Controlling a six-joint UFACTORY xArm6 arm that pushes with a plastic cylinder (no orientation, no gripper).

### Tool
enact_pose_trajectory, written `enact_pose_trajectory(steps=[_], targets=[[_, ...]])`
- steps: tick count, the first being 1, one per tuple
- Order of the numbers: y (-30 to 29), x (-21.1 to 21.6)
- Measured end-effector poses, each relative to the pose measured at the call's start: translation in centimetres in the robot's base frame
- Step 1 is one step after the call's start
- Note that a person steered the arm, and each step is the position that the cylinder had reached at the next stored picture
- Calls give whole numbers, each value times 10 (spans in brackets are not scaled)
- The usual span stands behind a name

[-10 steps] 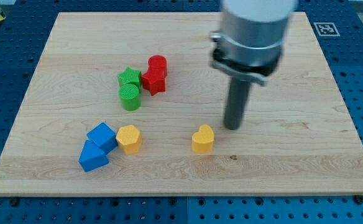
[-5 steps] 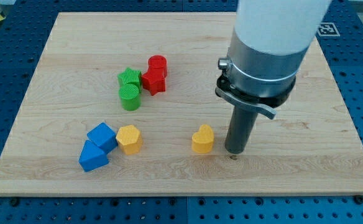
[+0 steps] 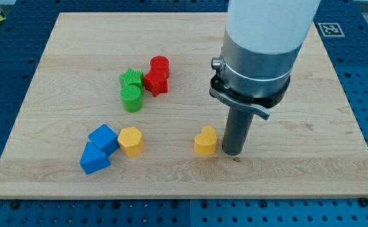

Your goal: Move the yellow heart to the yellow hexagon

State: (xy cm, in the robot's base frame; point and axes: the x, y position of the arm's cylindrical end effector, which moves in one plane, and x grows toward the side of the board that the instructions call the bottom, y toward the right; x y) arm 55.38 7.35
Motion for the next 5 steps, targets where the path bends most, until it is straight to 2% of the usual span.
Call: enact_pose_trajectory(steps=[3,5], targets=[[1,-14],[-31,-14]])
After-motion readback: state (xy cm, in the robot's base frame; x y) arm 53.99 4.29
